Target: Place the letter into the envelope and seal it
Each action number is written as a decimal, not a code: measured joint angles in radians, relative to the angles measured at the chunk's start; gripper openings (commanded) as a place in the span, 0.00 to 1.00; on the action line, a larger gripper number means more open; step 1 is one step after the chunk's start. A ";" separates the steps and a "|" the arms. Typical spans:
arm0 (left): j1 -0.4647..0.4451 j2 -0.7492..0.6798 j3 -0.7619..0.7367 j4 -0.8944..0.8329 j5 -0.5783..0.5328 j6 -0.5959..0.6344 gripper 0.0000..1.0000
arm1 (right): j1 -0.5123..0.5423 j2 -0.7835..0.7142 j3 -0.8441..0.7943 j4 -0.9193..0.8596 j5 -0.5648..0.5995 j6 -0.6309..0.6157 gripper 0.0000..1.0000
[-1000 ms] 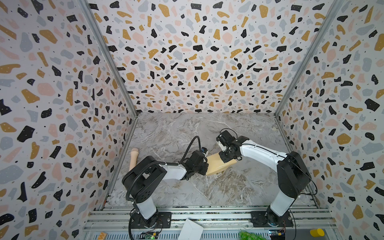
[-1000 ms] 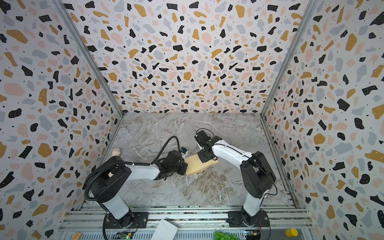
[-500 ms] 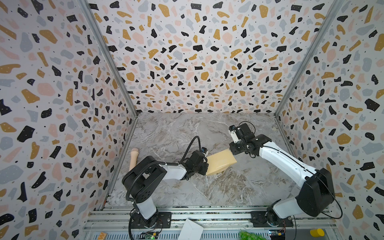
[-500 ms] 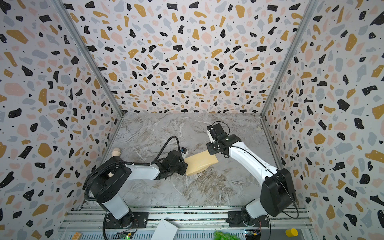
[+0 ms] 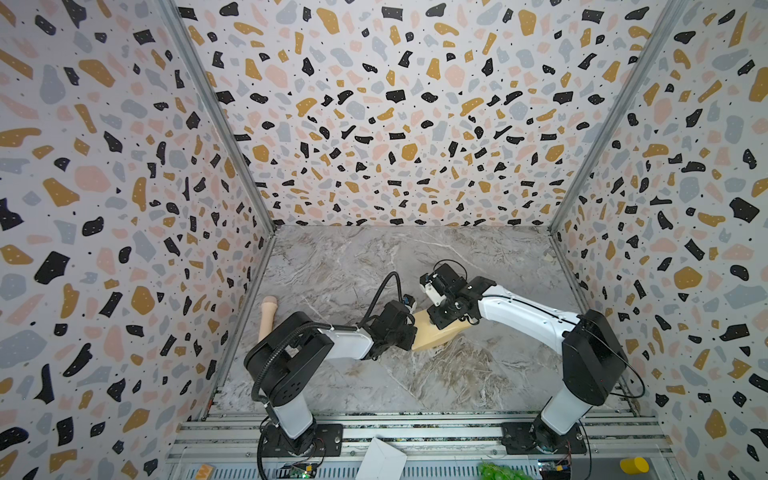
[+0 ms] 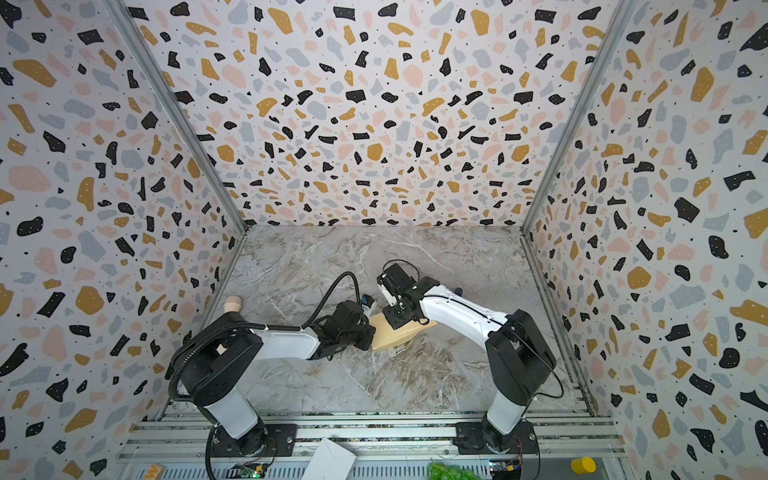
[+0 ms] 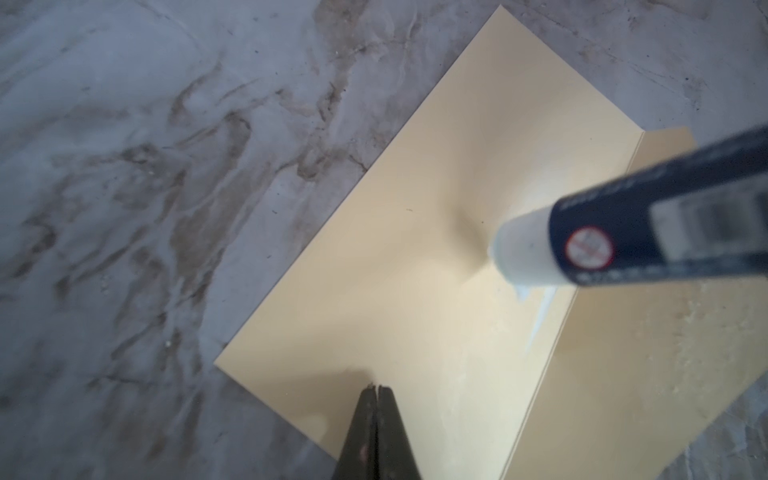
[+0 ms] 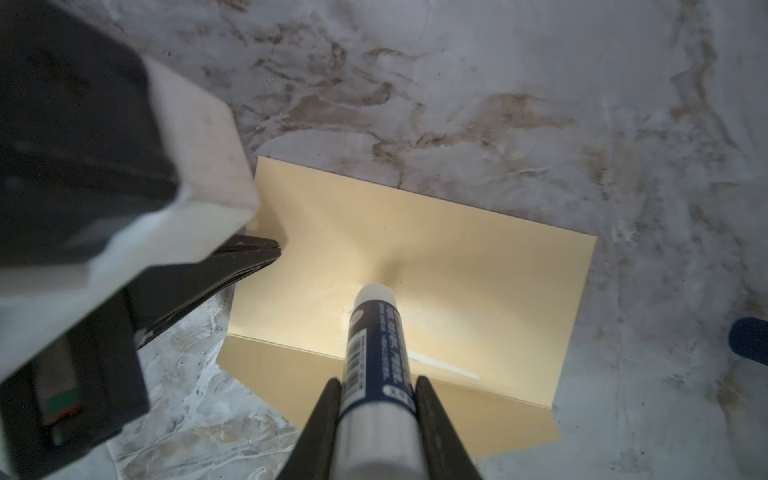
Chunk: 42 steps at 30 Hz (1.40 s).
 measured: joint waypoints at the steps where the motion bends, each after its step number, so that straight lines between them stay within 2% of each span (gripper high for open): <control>1: 0.000 0.000 0.000 0.000 0.000 0.000 0.00 | 0.009 0.011 0.004 0.000 0.002 0.001 0.00; 16: 0.000 0.000 0.000 0.000 0.000 0.000 0.00 | 0.022 0.068 0.034 -0.013 0.072 0.008 0.00; 30: 0.000 0.000 0.000 0.000 0.000 0.000 0.00 | -0.060 0.061 0.034 -0.029 0.091 0.019 0.00; 33: 0.000 0.000 0.000 0.000 0.000 0.000 0.00 | -0.062 0.026 0.029 -0.024 0.088 0.019 0.00; 42: 0.000 0.000 0.002 -0.003 -0.001 0.001 0.00 | -0.105 -0.228 0.011 0.044 0.080 0.019 0.00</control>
